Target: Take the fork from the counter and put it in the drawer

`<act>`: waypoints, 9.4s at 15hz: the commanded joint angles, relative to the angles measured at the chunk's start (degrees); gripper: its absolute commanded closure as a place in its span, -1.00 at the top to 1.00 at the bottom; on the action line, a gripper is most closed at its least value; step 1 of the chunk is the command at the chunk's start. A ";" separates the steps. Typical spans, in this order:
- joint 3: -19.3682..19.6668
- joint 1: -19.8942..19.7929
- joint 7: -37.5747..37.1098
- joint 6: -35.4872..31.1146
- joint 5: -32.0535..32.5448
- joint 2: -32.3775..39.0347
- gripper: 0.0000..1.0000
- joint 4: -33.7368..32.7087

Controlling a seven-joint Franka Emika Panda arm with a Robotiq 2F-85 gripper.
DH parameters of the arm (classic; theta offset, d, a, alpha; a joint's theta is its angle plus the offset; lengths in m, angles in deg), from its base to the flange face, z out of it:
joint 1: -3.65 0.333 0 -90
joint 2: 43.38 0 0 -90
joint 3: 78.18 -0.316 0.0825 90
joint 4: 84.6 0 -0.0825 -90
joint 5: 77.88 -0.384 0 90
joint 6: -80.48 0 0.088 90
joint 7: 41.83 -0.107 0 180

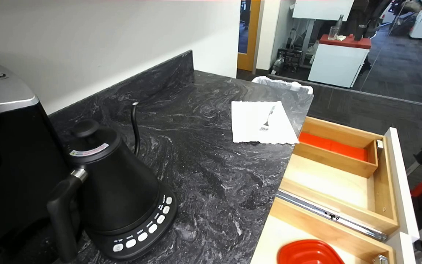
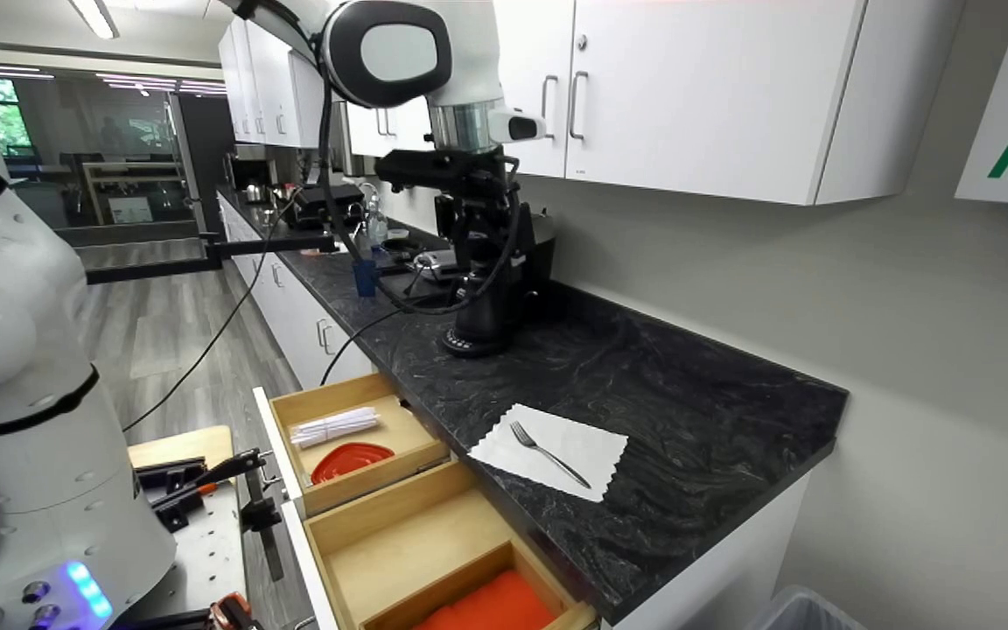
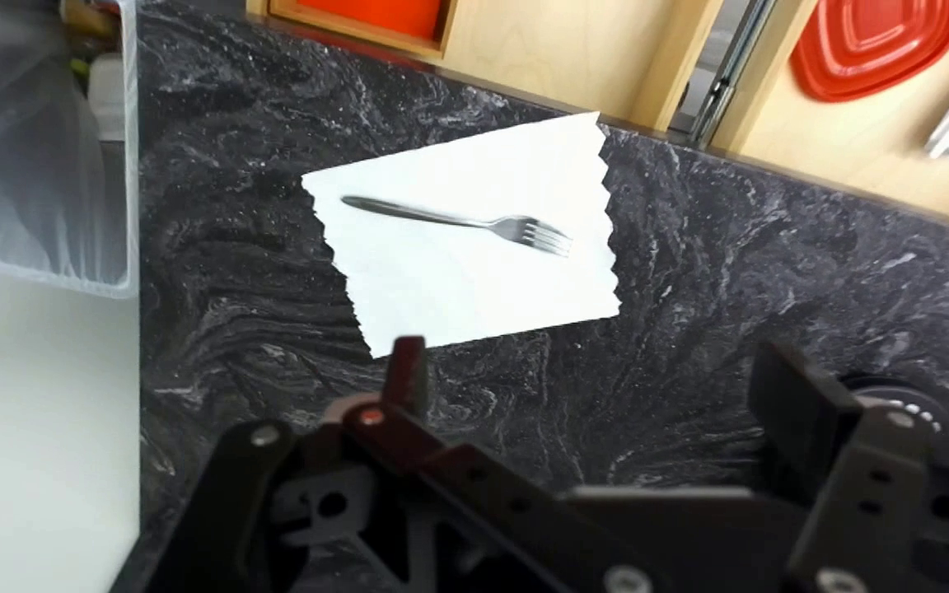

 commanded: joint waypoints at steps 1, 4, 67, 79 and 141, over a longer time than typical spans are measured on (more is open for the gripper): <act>6.17 0.32 15.33 14.63 -1.51 -10.00 1.00 -1.08; 9.76 -1.71 26.07 28.78 1.12 -15.38 1.00 -3.10; -5.74 0.98 76.71 -37.07 -3.10 44.87 1.00 -9.39; -4.70 -2.39 56.06 -21.55 16.09 46.00 1.00 -17.82; -13.72 -8.69 60.06 -11.15 14.21 67.57 0.36 -40.50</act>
